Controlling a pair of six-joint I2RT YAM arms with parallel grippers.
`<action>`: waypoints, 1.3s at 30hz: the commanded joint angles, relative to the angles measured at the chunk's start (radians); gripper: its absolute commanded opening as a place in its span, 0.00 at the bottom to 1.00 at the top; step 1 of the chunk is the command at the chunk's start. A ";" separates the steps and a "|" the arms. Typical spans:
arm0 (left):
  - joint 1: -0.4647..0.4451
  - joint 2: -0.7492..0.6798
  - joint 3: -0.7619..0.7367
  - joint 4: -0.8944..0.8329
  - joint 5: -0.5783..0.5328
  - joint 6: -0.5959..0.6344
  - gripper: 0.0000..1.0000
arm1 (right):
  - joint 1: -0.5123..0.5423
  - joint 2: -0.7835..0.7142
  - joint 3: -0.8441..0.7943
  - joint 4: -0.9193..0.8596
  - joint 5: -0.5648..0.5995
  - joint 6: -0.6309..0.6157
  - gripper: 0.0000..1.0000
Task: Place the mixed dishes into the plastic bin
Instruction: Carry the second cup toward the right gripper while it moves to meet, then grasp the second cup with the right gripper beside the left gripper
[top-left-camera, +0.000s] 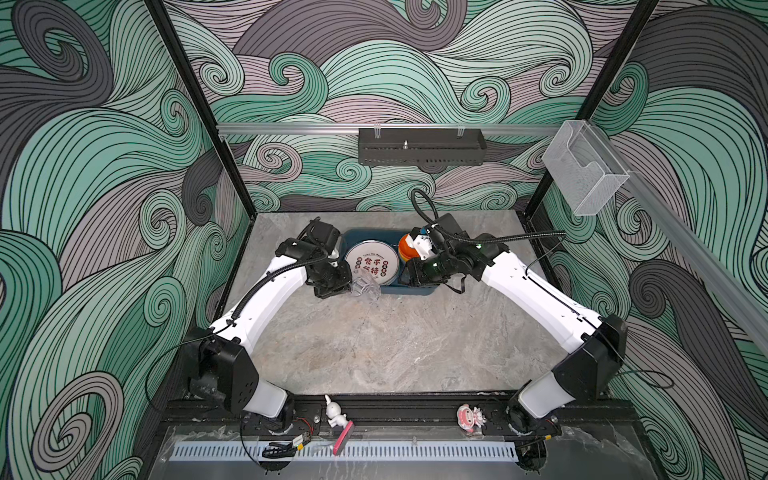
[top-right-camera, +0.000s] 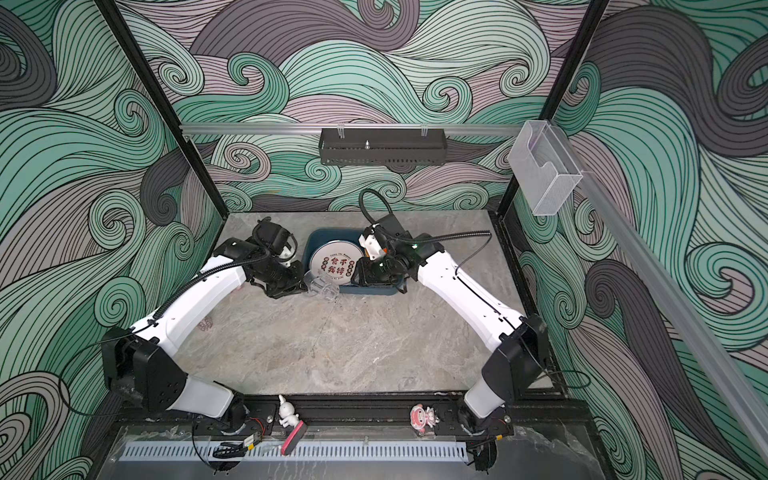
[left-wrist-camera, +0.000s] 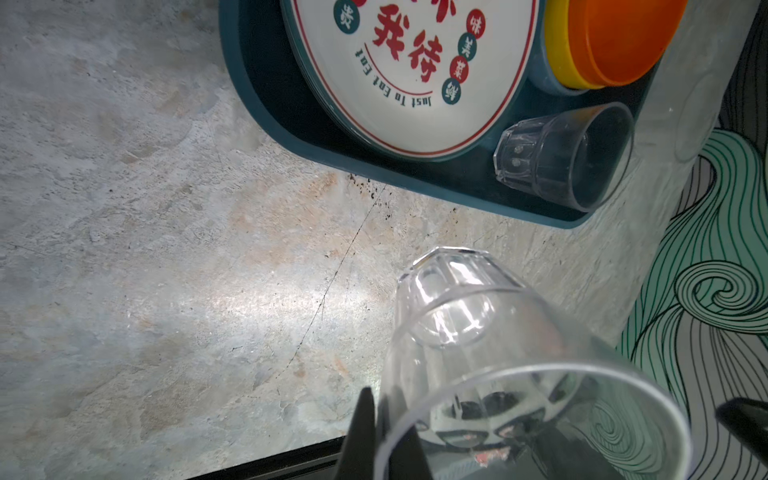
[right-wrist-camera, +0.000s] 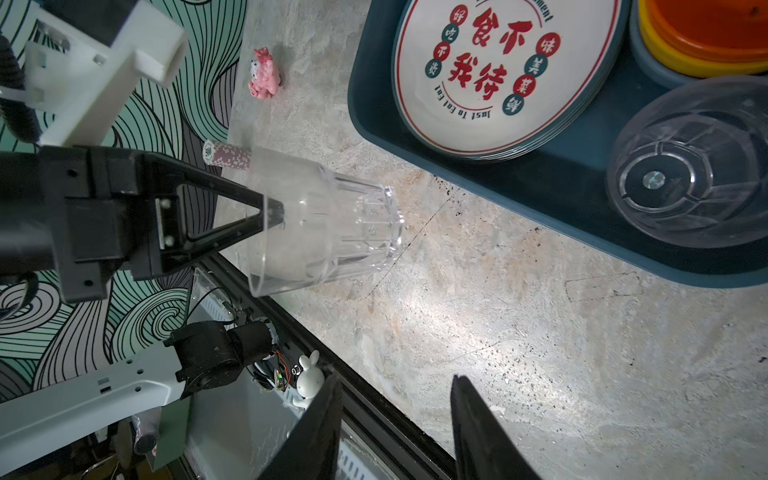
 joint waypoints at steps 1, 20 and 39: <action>-0.035 0.012 0.054 -0.066 -0.067 0.026 0.00 | 0.028 0.027 0.052 -0.033 -0.021 -0.012 0.44; -0.167 0.068 0.144 -0.114 -0.134 0.007 0.00 | 0.097 0.193 0.180 -0.077 0.047 0.015 0.41; -0.189 0.068 0.207 -0.112 -0.149 -0.026 0.02 | 0.102 0.221 0.144 -0.094 0.204 0.007 0.08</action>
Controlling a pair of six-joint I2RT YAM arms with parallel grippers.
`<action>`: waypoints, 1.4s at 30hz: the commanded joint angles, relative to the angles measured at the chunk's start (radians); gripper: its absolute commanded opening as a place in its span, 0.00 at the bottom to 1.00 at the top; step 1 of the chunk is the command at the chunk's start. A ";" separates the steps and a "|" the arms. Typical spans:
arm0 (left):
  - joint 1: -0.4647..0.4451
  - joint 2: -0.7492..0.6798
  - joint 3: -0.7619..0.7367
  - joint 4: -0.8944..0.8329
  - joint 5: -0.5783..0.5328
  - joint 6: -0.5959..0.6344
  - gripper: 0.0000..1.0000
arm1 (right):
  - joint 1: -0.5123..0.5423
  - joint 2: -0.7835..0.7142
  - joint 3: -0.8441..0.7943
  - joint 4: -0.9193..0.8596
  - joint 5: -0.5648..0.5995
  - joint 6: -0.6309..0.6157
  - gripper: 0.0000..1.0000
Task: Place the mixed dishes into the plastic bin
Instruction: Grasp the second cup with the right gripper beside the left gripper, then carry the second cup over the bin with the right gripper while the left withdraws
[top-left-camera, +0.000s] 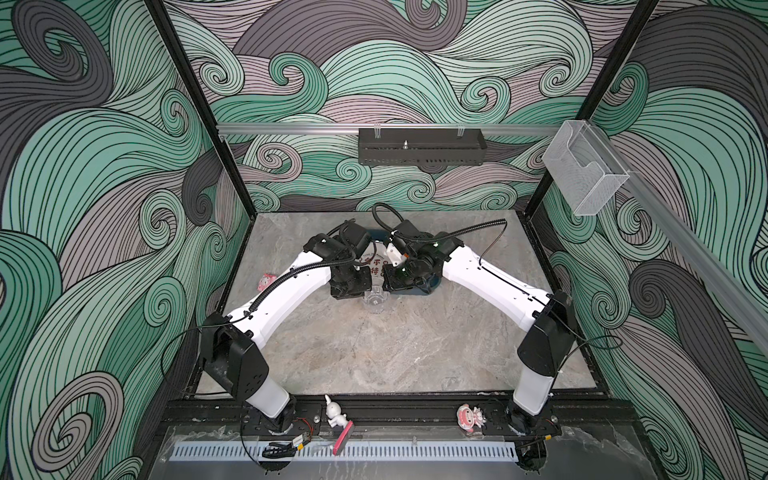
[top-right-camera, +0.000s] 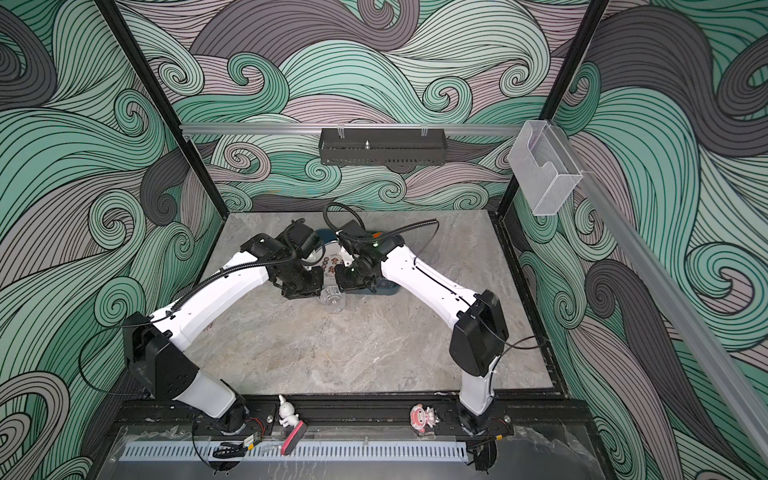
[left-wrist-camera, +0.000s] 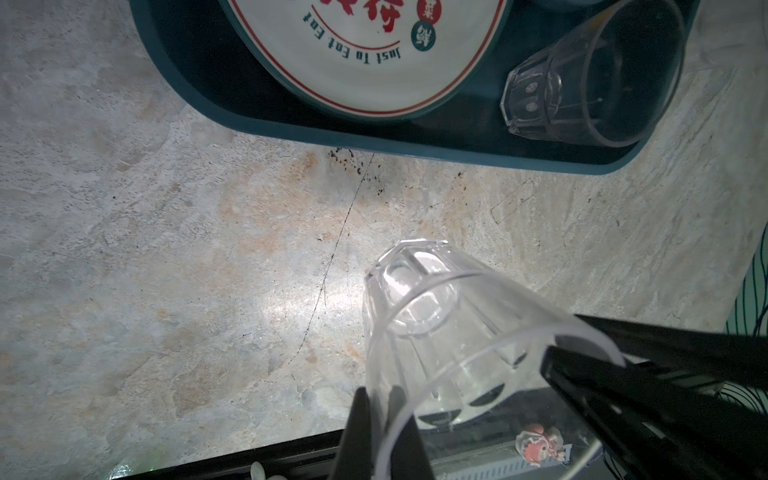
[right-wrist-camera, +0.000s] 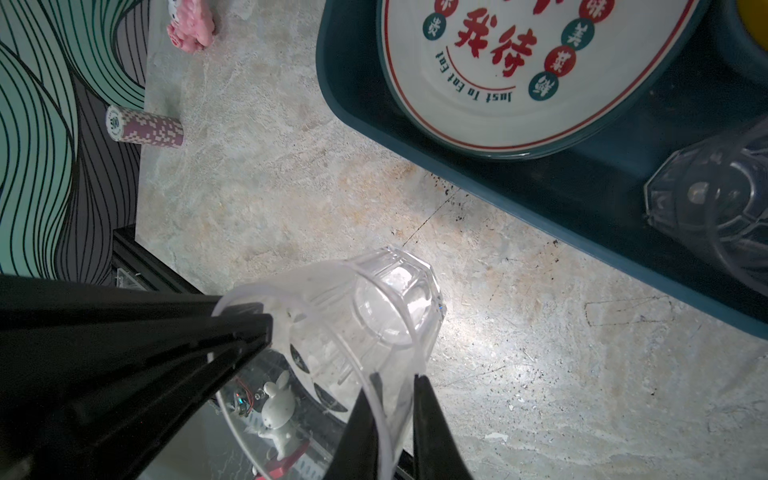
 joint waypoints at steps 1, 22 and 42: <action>0.002 -0.017 0.074 -0.005 0.010 -0.009 0.03 | -0.008 -0.008 -0.017 -0.036 0.069 -0.007 0.06; 0.017 -0.198 -0.067 0.121 -0.049 -0.053 0.35 | -0.093 -0.092 -0.089 -0.036 0.180 -0.019 0.00; 0.072 -0.316 -0.304 0.260 0.094 -0.089 0.54 | -0.303 -0.096 -0.008 -0.073 0.234 -0.050 0.00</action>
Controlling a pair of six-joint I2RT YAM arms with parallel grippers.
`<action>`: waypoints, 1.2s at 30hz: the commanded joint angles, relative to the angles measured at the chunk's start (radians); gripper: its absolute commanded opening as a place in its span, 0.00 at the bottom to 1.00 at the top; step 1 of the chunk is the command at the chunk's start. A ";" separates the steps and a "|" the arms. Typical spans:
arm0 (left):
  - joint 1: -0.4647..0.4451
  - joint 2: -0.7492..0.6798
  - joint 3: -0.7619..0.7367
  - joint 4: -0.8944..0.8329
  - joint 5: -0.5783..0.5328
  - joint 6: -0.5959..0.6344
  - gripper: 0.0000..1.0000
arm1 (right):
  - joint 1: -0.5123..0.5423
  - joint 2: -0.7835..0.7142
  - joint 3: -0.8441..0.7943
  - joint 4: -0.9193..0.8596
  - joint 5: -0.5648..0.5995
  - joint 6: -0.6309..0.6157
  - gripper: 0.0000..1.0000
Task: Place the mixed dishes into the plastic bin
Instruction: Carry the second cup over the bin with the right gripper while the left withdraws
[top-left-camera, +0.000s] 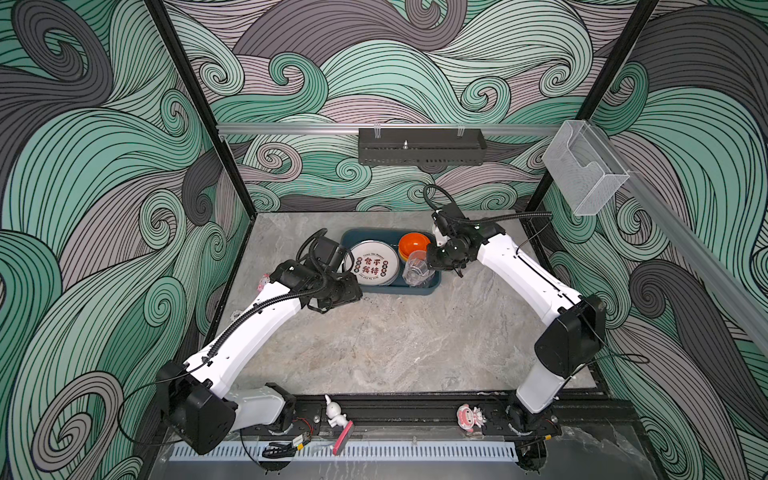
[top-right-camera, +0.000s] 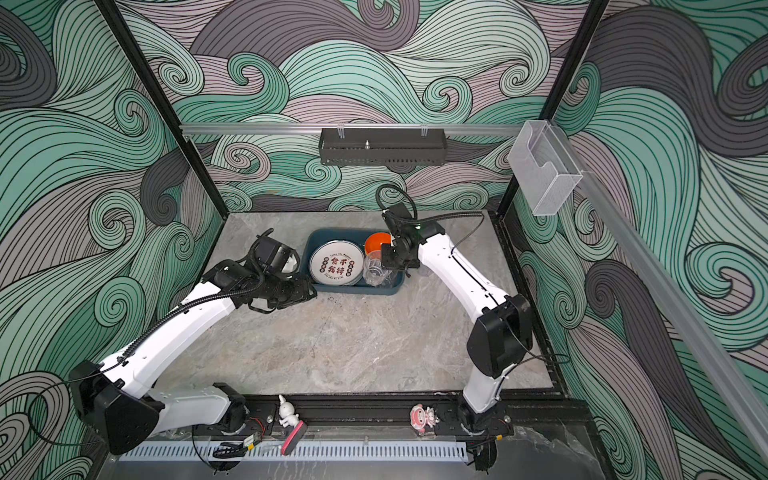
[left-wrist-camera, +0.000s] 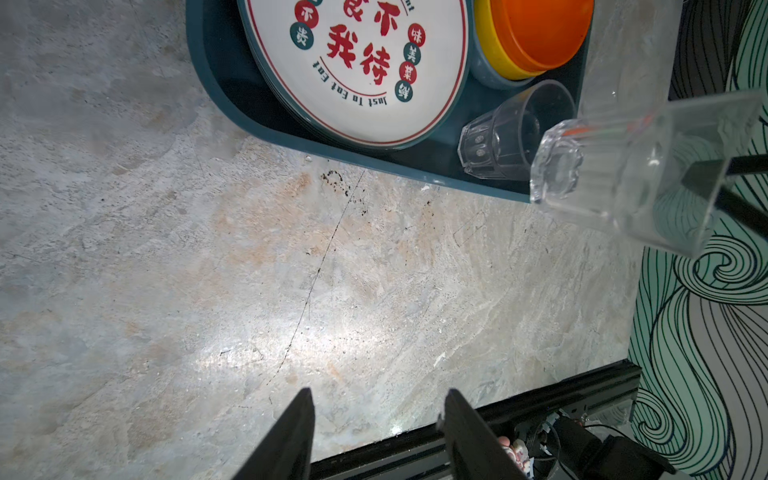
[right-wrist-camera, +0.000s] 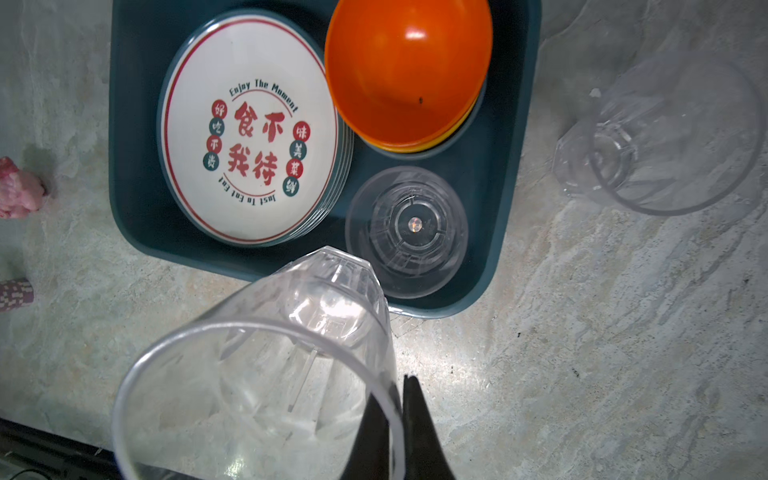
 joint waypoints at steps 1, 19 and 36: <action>0.012 -0.020 -0.004 0.024 0.036 -0.022 0.54 | -0.025 0.004 0.049 -0.011 0.028 -0.015 0.00; 0.030 -0.007 -0.036 0.016 0.071 -0.041 0.54 | -0.070 0.130 0.102 -0.011 0.048 -0.016 0.00; 0.047 0.010 -0.038 -0.003 0.111 -0.032 0.52 | -0.069 0.180 0.093 -0.010 0.068 -0.019 0.00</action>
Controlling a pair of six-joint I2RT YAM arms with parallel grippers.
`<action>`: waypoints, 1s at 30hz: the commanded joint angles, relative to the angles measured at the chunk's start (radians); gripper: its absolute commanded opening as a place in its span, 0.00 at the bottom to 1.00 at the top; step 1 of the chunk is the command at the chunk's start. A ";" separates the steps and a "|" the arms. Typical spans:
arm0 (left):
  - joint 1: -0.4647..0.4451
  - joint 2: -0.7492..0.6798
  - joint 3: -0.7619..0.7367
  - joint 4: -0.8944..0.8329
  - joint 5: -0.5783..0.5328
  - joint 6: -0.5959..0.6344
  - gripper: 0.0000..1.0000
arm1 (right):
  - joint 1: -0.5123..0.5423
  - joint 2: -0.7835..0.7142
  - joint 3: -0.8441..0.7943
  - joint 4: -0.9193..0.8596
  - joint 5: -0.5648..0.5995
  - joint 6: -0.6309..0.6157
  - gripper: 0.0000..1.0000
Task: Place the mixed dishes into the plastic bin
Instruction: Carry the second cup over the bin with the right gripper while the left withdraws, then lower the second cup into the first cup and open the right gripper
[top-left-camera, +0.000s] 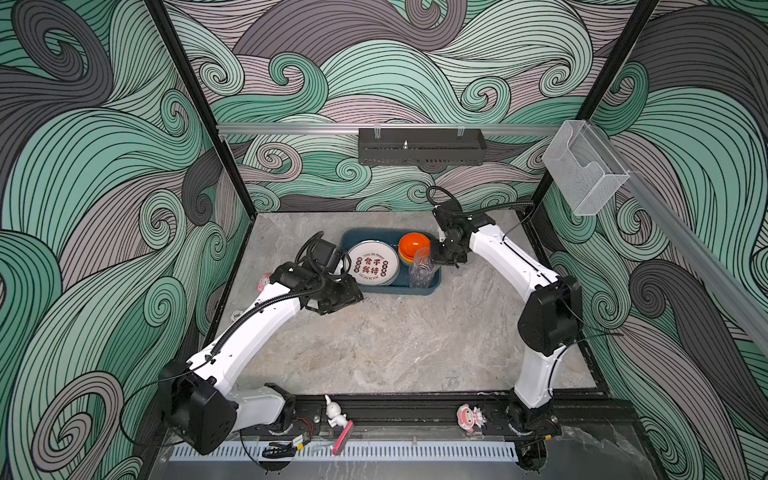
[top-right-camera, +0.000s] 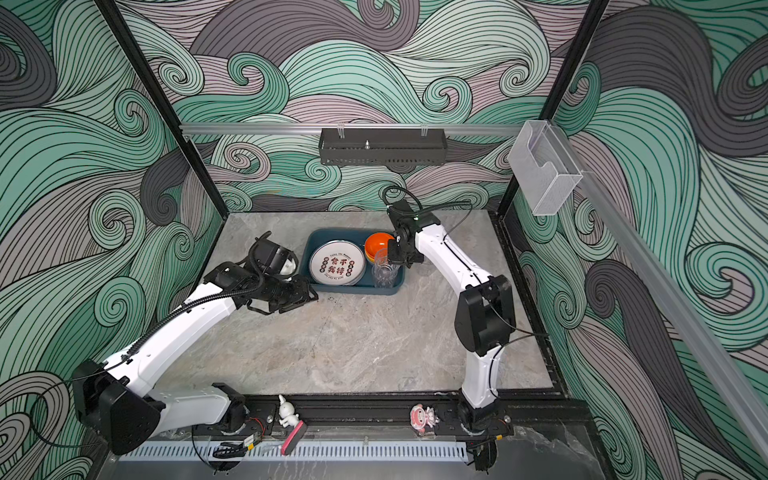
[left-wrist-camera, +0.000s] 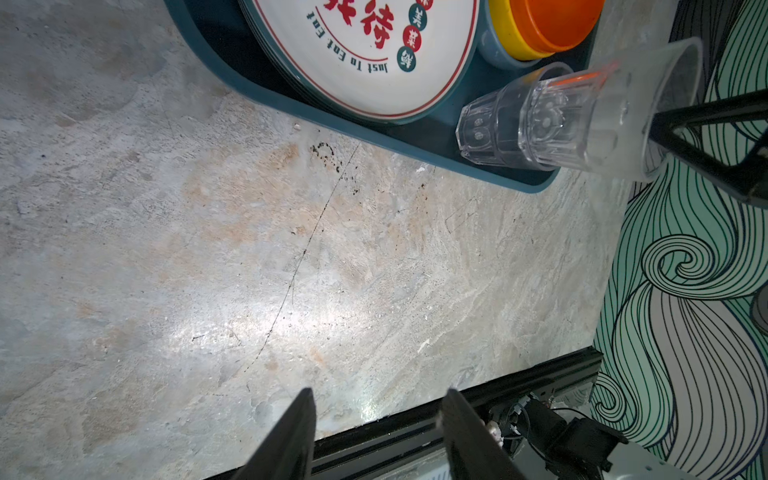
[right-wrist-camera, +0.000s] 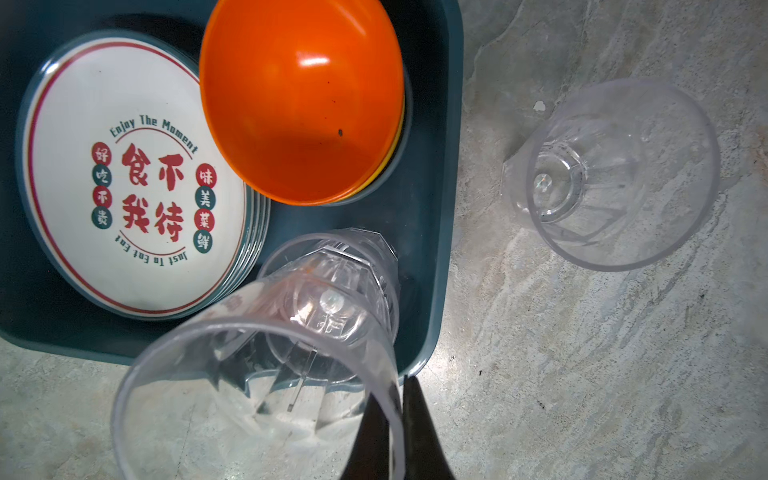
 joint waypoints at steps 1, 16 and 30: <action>0.007 0.010 -0.001 -0.026 0.020 0.002 0.52 | -0.005 0.008 0.019 -0.001 0.019 -0.005 0.00; 0.009 0.017 -0.015 -0.030 0.039 -0.004 0.52 | 0.001 0.042 -0.007 0.019 0.021 0.000 0.03; 0.009 0.014 -0.036 -0.006 0.060 -0.012 0.52 | 0.013 0.070 -0.005 0.021 0.019 -0.001 0.13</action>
